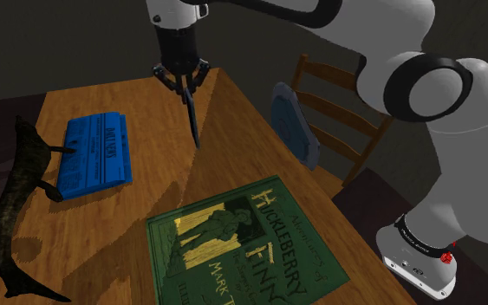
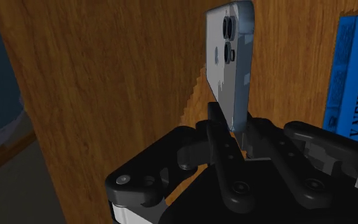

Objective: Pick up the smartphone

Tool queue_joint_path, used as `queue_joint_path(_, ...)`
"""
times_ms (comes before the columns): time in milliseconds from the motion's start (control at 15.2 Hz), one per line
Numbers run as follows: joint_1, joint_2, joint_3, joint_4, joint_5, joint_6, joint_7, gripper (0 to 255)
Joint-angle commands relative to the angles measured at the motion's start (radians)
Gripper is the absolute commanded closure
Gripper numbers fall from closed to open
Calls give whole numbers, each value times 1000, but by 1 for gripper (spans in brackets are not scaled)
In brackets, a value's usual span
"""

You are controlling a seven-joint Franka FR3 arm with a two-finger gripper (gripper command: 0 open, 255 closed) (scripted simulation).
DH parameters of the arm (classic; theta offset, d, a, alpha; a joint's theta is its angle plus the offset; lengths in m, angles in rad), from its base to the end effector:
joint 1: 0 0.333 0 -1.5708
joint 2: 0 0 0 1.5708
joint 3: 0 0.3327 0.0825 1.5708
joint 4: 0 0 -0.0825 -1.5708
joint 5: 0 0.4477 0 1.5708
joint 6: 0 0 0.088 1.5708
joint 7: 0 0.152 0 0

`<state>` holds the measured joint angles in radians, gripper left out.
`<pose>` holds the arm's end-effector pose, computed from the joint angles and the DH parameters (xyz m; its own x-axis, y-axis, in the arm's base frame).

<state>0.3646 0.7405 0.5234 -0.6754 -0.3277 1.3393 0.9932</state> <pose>0.6503 0.4409 0.5468 0.9555 -0.2933 -0.0305 -0.2934 -0.9560 0.0029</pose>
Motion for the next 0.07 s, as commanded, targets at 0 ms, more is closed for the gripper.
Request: queue_joint_path(0, 7, 8, -2, 24, -3, -15, -2, 255)
